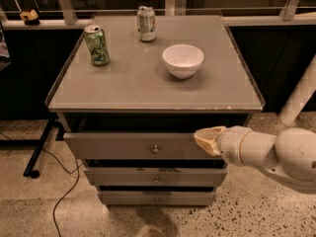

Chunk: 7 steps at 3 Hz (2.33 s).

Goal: Open top drawer

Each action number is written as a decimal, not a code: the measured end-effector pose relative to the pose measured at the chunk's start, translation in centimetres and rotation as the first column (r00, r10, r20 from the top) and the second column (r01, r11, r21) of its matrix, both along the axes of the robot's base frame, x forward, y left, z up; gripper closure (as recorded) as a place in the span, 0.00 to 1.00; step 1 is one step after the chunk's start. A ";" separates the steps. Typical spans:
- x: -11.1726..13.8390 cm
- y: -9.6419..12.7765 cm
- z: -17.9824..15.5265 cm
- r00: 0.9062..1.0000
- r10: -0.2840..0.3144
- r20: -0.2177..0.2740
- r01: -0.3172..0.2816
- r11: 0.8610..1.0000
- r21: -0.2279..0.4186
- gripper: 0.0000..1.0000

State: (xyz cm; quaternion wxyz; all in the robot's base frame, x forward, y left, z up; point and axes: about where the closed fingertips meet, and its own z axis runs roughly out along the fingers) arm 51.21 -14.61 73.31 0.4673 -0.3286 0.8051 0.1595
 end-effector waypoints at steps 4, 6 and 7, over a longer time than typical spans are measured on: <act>8.2 -2.7 -3.3 0.986 -0.160 0.053 0.156 0.986 0.065 1.00; 8.7 -2.4 -4.4 0.981 -0.191 0.027 0.190 0.982 0.011 1.00; 8.7 -2.4 -4.5 0.981 -0.191 0.026 0.191 0.981 0.009 1.00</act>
Offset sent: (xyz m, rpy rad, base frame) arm 0.0288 -0.0627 -0.0361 0.0481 -0.0553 -0.2758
